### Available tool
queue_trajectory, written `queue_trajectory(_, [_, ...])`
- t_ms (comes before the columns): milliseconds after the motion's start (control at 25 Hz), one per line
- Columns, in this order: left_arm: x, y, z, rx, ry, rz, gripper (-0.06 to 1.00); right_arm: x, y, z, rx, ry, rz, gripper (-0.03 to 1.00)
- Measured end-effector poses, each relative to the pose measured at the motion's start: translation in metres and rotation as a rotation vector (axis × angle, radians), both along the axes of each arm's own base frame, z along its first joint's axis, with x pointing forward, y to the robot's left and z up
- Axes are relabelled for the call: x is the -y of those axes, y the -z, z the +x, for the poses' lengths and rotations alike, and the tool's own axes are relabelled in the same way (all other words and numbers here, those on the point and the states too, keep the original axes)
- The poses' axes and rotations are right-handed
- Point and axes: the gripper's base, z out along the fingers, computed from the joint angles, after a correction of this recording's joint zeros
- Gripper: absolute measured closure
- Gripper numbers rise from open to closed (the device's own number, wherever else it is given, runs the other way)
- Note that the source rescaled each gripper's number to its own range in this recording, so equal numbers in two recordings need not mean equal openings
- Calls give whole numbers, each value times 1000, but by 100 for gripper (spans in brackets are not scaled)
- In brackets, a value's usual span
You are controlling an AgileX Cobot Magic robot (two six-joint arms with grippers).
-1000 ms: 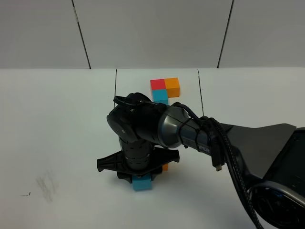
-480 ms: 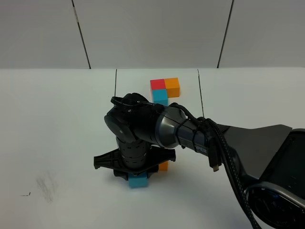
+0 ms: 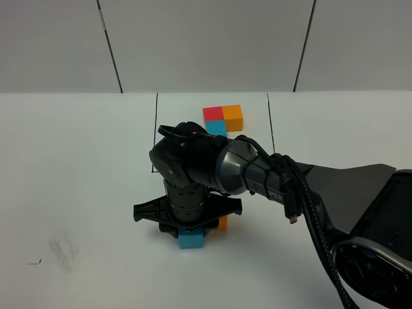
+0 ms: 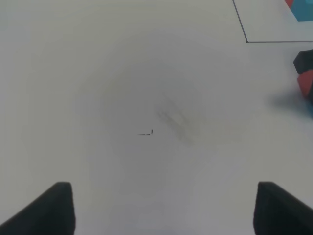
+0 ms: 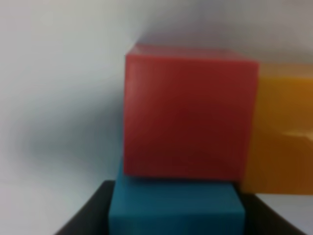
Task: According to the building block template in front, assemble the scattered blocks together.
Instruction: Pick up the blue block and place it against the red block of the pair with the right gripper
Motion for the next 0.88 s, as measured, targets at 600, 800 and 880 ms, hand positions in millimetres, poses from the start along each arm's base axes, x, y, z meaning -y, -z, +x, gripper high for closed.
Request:
queue_trajectory(600, [0,0,0,0,0,0,15,4,17,7,-21,5,-24,97])
queue_trajectory(800, [0,0,0,0,-1,1,15,4,17,8,-20,0,-23,97])
queue_trajectory(880, [0,0,0,0,-1,1,15,4,17,8,-17,-9,-22,97])
